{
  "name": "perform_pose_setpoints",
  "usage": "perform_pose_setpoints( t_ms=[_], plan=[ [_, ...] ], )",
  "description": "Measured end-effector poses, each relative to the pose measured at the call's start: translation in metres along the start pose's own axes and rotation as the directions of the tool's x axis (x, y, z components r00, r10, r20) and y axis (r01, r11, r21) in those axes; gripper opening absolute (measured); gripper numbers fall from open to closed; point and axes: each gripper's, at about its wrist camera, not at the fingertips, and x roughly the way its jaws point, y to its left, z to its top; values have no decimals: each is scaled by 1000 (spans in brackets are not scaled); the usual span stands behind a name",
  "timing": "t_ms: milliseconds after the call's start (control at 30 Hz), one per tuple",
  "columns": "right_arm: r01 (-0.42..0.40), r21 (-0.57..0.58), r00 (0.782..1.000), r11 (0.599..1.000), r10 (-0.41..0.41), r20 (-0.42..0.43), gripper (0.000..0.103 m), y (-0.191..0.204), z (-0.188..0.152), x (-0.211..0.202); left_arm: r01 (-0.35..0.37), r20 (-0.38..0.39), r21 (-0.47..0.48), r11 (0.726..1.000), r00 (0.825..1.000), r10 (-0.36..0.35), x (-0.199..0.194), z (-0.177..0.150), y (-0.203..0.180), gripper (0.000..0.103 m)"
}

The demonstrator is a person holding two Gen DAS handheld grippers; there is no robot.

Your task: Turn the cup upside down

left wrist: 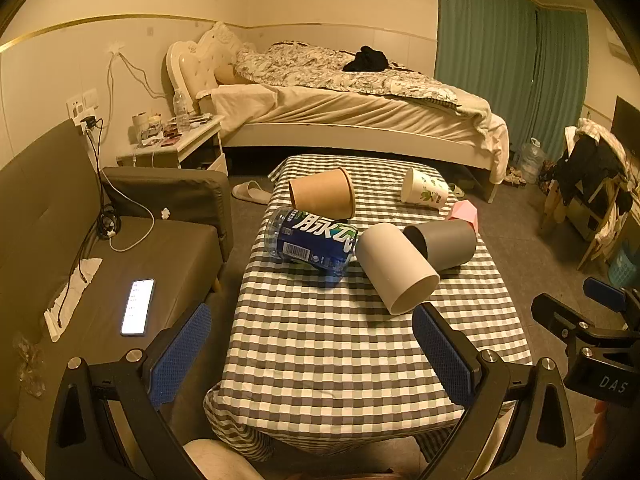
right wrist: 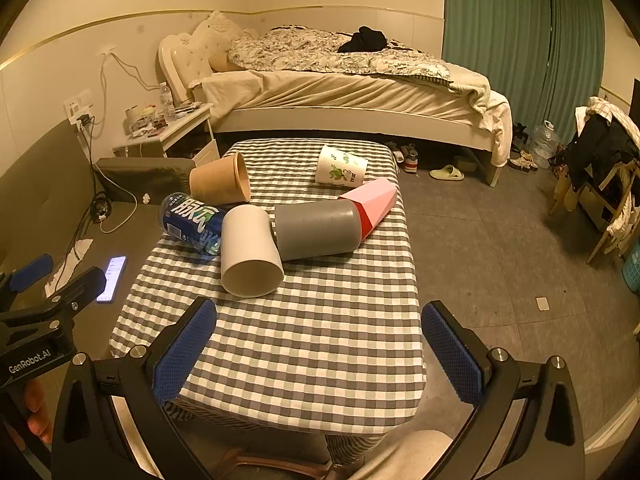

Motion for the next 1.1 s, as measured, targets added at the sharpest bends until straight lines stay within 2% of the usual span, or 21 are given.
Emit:
perform_pose_setpoints(
  t_ms=[1100],
  plan=[
    [4,-6,1000,1000,-4,1,103,-1,5,-6,0,4,0,1000,1000,0,2,-3,-1,103]
  ],
)
